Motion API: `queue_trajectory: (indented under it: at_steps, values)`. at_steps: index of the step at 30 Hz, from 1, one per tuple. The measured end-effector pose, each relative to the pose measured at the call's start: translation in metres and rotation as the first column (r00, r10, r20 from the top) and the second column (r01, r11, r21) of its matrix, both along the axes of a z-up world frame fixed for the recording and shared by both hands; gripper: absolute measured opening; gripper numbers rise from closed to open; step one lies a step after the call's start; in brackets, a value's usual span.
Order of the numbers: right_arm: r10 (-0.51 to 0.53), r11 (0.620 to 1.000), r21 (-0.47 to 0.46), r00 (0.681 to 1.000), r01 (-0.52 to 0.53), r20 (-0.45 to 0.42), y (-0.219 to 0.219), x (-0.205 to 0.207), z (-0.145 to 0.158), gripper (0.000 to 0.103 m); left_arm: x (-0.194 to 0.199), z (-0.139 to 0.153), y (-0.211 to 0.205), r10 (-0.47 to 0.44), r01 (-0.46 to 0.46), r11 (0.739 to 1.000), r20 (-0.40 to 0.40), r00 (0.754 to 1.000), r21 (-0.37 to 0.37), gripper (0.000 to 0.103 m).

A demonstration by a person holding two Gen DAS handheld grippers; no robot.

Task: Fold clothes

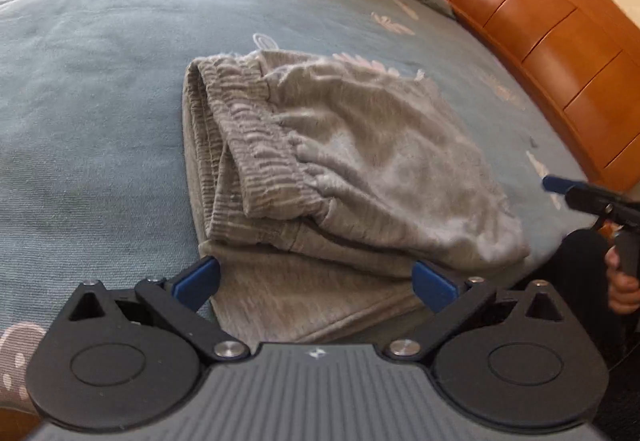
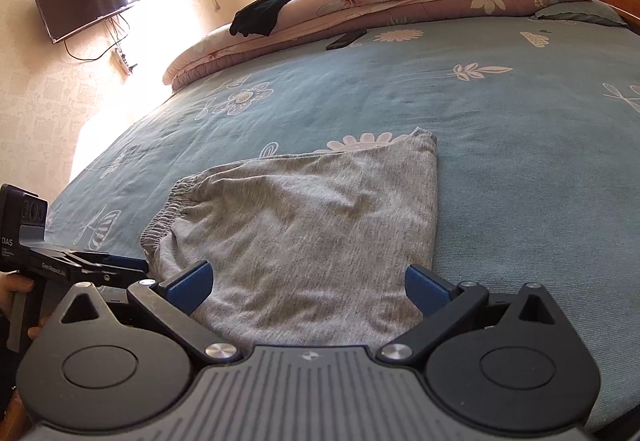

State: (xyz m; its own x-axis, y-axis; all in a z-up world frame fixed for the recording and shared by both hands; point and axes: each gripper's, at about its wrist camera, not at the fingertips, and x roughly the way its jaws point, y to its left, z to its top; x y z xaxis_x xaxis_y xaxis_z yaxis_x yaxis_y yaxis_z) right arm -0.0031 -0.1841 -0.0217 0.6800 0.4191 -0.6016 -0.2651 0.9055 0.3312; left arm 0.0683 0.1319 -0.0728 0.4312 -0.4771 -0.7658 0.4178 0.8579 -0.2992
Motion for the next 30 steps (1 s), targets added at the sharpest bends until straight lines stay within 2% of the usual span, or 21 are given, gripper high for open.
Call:
queue_trajectory:
  at_steps: [2,4,5,7,10,11,12,13,14,15,17,19,21,23,27,30]
  values:
    - [0.003,1.000,-0.004,1.000,-0.003,0.008,-0.002,-0.002,0.001,0.103,-0.017,0.001,-0.004,-0.015,0.017,0.998,-0.028,0.999,0.061,0.101]
    - [-0.001,1.000,0.010,1.000,0.001,-0.005,-0.004,0.001,-0.003,0.103,-0.030,0.006,0.000,-0.052,0.055,0.996,-0.050,0.997,0.064,0.101]
    - [-0.008,1.000,0.018,1.000,0.008,-0.016,-0.005,0.003,-0.006,0.103,-0.034,0.009,0.006,-0.042,0.045,0.998,-0.055,0.998,0.047,0.101]
    - [-0.017,0.999,0.036,0.999,0.019,-0.040,-0.005,0.008,-0.011,0.103,-0.031,0.021,0.015,-0.004,0.004,1.000,0.007,1.000,0.012,0.100]
    - [-0.012,0.999,0.047,0.998,0.015,-0.056,-0.003,0.008,-0.015,0.103,-0.014,0.034,0.012,0.003,0.000,0.999,0.064,0.998,-0.042,0.101]
    - [-0.009,0.999,0.036,0.999,0.011,-0.054,-0.002,0.007,-0.015,0.103,-0.007,0.032,0.007,-0.022,0.026,0.998,0.069,0.997,-0.060,0.102]
    - [-0.010,1.000,0.022,0.999,0.011,-0.044,-0.001,0.005,-0.013,0.103,-0.001,0.028,0.000,-0.049,0.052,0.997,0.070,0.996,-0.047,0.102]
    - [-0.012,1.000,0.011,0.999,0.013,-0.031,-0.001,0.004,-0.011,0.103,0.005,0.023,-0.007,-0.064,0.064,0.998,0.070,0.995,-0.003,0.102]
    - [-0.017,1.000,0.007,1.000,0.017,-0.020,-0.003,0.002,-0.009,0.103,0.011,0.014,-0.014,-0.060,0.057,0.997,0.053,0.997,0.052,0.101]
    - [-0.022,1.000,0.013,1.000,0.022,-0.016,-0.005,0.001,-0.008,0.103,0.014,0.005,-0.016,-0.059,0.058,0.996,0.014,0.998,0.073,0.100]
    - [-0.031,0.999,0.030,0.999,0.032,-0.017,-0.009,0.001,-0.007,0.103,0.008,-0.005,-0.012,-0.059,0.059,0.997,-0.008,0.998,0.039,0.100]
    - [-0.039,0.998,0.043,0.999,0.040,-0.027,-0.012,0.003,-0.009,0.103,-0.012,-0.001,-0.013,-0.109,0.110,0.994,-0.050,0.993,0.012,0.101]
    - [-0.041,0.998,0.049,0.998,0.043,-0.041,-0.013,0.006,-0.014,0.103,-0.034,0.003,-0.018,-0.171,0.174,0.983,-0.048,0.984,0.066,0.101]
    - [-0.047,0.997,0.055,0.997,0.050,-0.057,-0.013,0.010,-0.019,0.103,-0.040,0.008,-0.017,-0.174,0.179,0.981,-0.060,0.983,0.082,0.101]
    - [-0.036,0.997,0.062,0.997,0.040,-0.071,-0.011,0.011,-0.024,0.103,-0.024,0.022,0.017,-0.001,-0.001,0.998,-0.021,1.000,-0.063,0.102]
    - [-0.035,0.998,0.044,0.998,0.038,-0.056,-0.011,0.009,-0.021,0.103,0.000,0.016,0.044,0.162,-0.171,0.969,-0.064,0.985,-0.179,0.102]
